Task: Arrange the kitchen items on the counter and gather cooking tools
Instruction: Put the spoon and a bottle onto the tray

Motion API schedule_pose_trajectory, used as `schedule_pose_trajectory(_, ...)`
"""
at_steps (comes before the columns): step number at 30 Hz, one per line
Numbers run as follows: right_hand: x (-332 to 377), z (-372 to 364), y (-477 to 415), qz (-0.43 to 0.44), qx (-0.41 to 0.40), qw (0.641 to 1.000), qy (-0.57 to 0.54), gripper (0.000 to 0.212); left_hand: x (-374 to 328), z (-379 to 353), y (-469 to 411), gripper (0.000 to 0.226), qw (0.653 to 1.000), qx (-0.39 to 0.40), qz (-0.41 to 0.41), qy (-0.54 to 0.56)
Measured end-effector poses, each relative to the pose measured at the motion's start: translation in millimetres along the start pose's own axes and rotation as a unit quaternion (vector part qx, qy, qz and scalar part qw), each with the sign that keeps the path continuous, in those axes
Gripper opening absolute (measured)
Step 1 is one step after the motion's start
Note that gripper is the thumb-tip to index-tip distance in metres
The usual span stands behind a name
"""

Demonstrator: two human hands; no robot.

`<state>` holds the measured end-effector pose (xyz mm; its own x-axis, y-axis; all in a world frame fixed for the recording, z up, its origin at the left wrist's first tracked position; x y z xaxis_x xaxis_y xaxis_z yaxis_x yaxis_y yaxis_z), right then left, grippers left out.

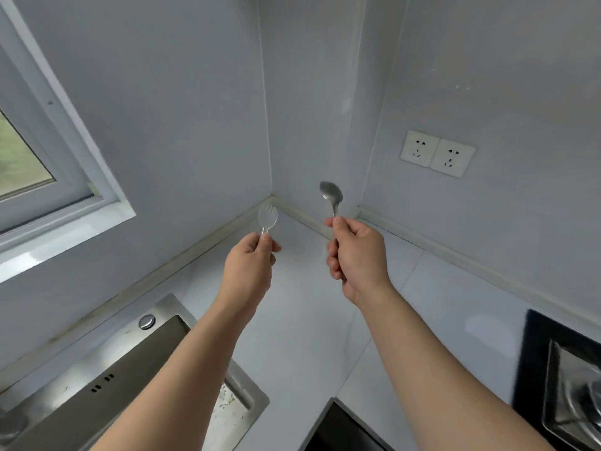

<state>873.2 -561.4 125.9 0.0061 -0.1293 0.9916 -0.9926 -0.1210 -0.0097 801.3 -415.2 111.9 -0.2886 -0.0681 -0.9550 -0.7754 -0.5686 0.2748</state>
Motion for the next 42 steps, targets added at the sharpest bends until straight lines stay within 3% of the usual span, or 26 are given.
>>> schedule_pose_trajectory(14,15.0,126.6,130.6,0.014,-0.22,0.975,0.041,0.03,33.5,-83.1,88.7,0.04,0.977,0.214,0.025,-0.014)
schedule_pose_trajectory(24,41.3,253.9,254.1,0.04,-0.376,0.925,0.03,0.033,43.5,-187.2,216.4,0.041,0.933,0.35,-0.018,-0.078)
schedule_pose_trajectory(32,65.1,404.1,413.0,0.074,-0.465,0.881,0.048,0.032,77.5,-295.5,407.5,0.041,0.876,0.466,-0.041,-0.119)
schedule_pose_trajectory(36,73.0,471.8,496.0,0.053,-0.502,0.859,0.082,0.037,98.3,-343.5,510.3,0.039,0.838,0.527,-0.046,-0.132)
schedule_pose_trajectory(42,81.3,552.3,605.4,0.013,-0.586,0.809,0.046,0.043,128.0,-397.1,633.2,0.039,0.785,0.598,-0.045,-0.157)
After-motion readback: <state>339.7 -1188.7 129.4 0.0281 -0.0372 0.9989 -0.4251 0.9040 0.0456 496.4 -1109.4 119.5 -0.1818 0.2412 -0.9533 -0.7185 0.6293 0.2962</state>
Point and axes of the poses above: each hand's wrist, its own y-axis away from the middle knuckle, its own z-axis out of the back of the hand, x = y × z, the point moved 2 cm from there along -y, towards the middle knuckle, and after that the axes turned 9 degrees about z, right-handed, at the moved point
